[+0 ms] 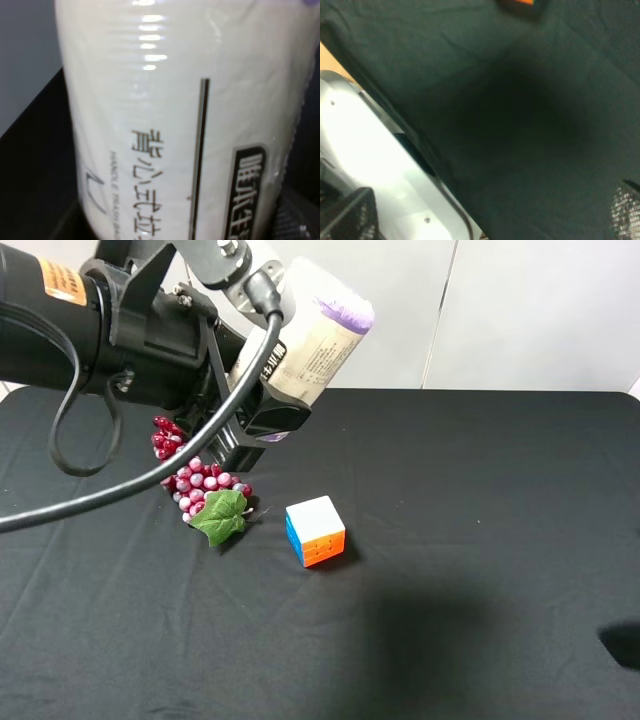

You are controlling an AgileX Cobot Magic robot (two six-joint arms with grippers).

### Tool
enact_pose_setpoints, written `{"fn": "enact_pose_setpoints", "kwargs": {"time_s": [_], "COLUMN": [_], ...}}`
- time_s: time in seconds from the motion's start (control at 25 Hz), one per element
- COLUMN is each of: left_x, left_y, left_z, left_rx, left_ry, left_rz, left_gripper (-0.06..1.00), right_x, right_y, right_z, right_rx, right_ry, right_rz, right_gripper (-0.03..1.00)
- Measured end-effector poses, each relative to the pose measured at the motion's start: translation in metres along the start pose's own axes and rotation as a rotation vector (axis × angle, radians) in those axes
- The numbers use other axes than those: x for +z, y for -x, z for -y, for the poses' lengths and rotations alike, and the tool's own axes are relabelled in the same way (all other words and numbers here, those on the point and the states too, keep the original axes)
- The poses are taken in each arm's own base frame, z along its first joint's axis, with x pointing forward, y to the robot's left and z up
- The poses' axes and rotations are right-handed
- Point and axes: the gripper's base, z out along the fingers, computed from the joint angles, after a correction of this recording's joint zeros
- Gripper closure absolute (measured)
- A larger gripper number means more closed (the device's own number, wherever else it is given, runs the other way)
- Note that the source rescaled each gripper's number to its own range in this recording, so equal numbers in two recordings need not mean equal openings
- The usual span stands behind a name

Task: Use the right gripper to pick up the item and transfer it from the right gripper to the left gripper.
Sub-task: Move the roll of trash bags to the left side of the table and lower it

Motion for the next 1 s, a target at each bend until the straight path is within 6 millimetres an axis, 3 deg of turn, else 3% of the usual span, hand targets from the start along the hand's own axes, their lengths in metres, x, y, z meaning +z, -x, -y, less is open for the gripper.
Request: {"fn": "enact_pose_setpoints", "kwargs": {"time_s": [0.24,0.48,0.76,1.0], "left_x": [0.0,0.0,0.0,0.0], "left_y": [0.0,0.0,0.0,0.0], "left_z": [0.0,0.0,0.0,0.0], "left_rx": [0.0,0.0,0.0,0.0], "left_ry": [0.0,0.0,0.0,-0.001], "left_rz": [0.0,0.0,-0.001,-0.001], "left_gripper": [0.94,0.94,0.94,0.94], "right_x": [-0.007,-0.012,-0.024,-0.023], "right_y": [-0.048,-0.079,-0.097,-0.093], "right_z": [0.004,0.005,0.004,0.005], "right_rx": [0.1,0.147,0.13,0.118], "right_ry": [-0.133,-0.202,-0.246,-0.247], "right_rz": [0.111,0.27,0.46,0.53], "right_gripper": [-0.03,-0.03,-0.03,-0.03]}}
